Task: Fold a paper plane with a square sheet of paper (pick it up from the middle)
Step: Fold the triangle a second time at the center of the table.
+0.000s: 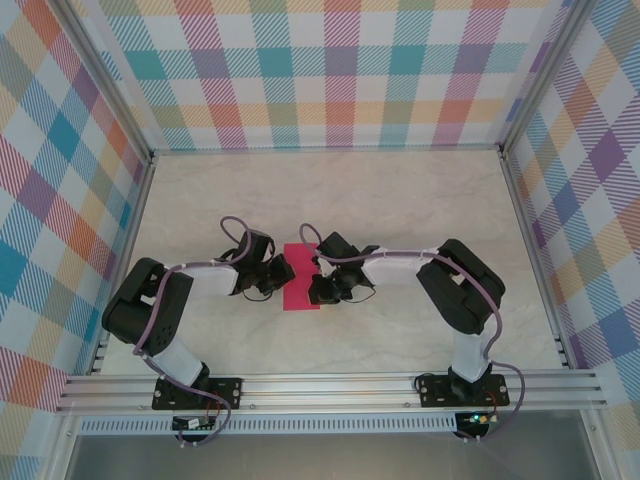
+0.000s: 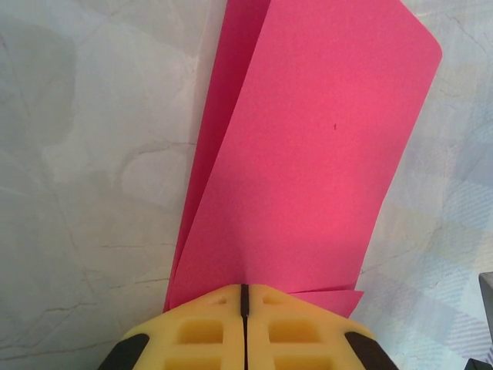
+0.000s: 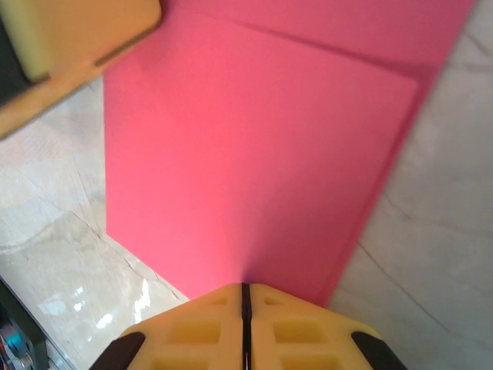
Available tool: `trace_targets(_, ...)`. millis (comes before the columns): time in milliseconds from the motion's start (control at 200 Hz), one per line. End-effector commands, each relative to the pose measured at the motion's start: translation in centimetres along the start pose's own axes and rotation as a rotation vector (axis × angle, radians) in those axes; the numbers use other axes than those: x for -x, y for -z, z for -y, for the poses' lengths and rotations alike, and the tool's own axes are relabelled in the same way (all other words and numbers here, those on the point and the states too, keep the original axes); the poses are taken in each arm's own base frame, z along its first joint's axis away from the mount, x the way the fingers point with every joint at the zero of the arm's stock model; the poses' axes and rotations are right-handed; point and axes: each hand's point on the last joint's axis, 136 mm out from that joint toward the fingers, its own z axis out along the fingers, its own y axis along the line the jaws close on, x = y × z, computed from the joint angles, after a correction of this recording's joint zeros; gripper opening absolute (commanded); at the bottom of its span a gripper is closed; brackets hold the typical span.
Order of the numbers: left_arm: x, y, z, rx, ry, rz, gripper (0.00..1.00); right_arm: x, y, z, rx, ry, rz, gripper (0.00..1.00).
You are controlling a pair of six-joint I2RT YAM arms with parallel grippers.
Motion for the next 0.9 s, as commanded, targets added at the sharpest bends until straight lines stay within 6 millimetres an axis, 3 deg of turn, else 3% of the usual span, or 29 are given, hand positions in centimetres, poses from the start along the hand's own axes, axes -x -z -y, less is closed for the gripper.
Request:
trace_targets(0, -0.1, -0.1, -6.2, 0.198, 0.05, 0.018, 0.06, -5.7, 0.4, 4.2, -0.14, -0.078, -0.181, 0.09)
trace_targets(130, 0.0, 0.1, -5.6, 0.172, 0.046, 0.009, 0.07, -5.9, 0.6, 4.3, -0.15, -0.078, -0.181, 0.09)
trace_targets(385, 1.7, 2.3, -2.0, 0.088, -0.003, 0.043, 0.12, -5.8, 0.4, 4.8, -0.181, -0.106, -0.185, 0.09)
trace_targets(540, 3.7, 5.0, -2.7, 0.196, -0.026, 0.138, 0.19, -5.8, 0.5, 4.6, -0.173, -0.111, -0.183, 0.09)
trace_targets(650, 3.6, 5.9, -2.2, 0.174, -0.026, 0.153, 0.26, -4.4, 1.1, 2.6, -0.107, -0.085, -0.141, 0.1)
trace_targets(795, 2.2, 6.3, -1.2, 0.082, 0.002, 0.136, 0.36, -0.1, 4.1, -2.6, 0.011, 0.001, 0.0, 0.17)
trace_targets(895, 1.3, 6.7, -0.4, 0.014, 0.017, 0.132, 0.4, 2.6, 6.2, -4.7, 0.034, 0.051, 0.103, 0.25)
